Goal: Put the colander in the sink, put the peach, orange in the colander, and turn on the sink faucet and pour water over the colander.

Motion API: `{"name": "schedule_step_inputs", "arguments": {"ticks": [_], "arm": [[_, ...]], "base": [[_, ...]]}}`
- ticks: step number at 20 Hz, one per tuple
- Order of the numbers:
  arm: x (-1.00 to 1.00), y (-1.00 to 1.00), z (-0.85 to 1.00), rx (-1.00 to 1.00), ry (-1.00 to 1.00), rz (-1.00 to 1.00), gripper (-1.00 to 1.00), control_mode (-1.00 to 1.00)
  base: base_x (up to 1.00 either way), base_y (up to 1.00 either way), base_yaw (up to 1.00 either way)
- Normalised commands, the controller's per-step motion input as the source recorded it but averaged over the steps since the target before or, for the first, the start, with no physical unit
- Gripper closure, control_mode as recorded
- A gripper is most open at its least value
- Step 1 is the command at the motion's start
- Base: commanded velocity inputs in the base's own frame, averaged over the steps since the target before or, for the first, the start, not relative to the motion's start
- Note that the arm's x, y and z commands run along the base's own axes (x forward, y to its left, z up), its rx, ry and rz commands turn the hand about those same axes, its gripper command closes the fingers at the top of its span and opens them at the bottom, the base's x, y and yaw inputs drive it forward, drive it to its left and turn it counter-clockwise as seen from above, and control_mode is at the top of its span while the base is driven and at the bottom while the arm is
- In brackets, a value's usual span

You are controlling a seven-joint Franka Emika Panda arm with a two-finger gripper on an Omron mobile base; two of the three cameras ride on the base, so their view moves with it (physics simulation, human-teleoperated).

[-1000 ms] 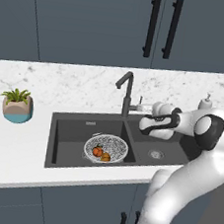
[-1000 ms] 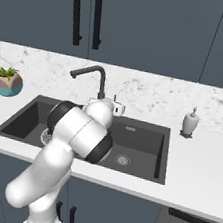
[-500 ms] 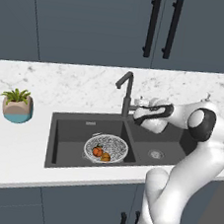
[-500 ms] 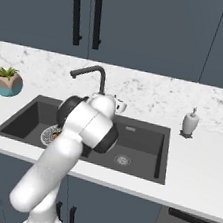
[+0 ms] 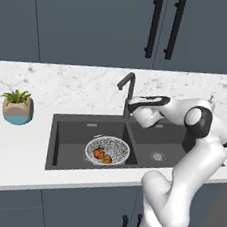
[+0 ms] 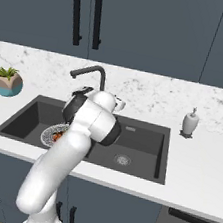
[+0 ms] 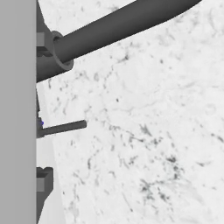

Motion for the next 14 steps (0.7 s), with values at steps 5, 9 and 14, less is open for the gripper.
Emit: {"name": "schedule_step_inputs", "arguments": {"ticks": [5,9,14], "arm": [[0.31,-0.08,-0.32,0.0,0.0,0.01,-1.0,-1.0],[0.24,-0.26,-0.19,0.0,0.0,0.04,-1.0,-1.0],[0.2,-0.24,-0.05,0.0,0.0,0.03,-1.0,-1.0]], "base": [[0.0,0.0,0.0],[0.0,0.0,0.0],[0.0,0.0,0.0]]}}
